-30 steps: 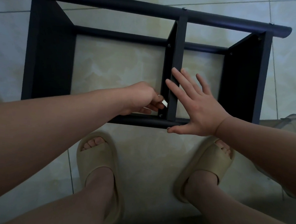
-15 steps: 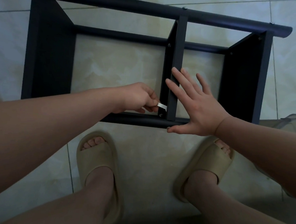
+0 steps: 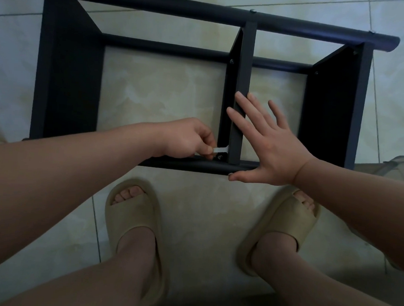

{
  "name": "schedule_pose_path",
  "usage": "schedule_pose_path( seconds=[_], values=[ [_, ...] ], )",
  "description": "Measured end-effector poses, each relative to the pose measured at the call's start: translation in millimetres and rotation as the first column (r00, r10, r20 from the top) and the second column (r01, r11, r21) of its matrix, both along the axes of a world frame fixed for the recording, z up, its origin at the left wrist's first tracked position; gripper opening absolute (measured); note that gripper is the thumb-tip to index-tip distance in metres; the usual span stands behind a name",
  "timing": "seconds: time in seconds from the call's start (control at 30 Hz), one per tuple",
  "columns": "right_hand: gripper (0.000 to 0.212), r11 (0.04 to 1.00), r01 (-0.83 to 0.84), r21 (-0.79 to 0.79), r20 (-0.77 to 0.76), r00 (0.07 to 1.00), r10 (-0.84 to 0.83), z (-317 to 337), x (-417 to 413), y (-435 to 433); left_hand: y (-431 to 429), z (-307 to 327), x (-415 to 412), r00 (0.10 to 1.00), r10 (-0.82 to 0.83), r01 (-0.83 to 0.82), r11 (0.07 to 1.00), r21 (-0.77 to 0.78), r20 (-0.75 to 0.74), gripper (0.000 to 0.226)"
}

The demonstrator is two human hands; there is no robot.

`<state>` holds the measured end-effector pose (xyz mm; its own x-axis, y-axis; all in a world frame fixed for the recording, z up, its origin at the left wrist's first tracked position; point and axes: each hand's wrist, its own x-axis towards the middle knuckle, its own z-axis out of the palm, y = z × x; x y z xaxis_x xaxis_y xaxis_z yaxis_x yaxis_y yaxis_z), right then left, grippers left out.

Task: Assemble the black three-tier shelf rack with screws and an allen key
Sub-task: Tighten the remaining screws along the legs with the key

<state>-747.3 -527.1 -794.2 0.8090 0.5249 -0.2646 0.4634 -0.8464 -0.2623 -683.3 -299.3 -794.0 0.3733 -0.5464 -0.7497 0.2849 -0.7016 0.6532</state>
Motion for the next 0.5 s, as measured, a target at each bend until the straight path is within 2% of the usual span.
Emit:
schedule_pose_path(
  seconds=[0.23, 0.5],
  values=[
    [0.119, 1.0, 0.002, -0.001, -0.006, 1.0, -0.002, 0.7, 0.1, 0.1, -2.2, -0.5, -4.7, 0.997, -0.065, 0.065, 0.998, 0.016, 0.035, 0.02],
    [0.118, 1.0, -0.001, 0.005, 0.006, 1.0, 0.001, -0.6, -0.3, -0.4, -1.3, -0.5, -0.9, 0.995, -0.011, 0.009, 1.0, 0.014, 0.097, 0.013]
  ],
)
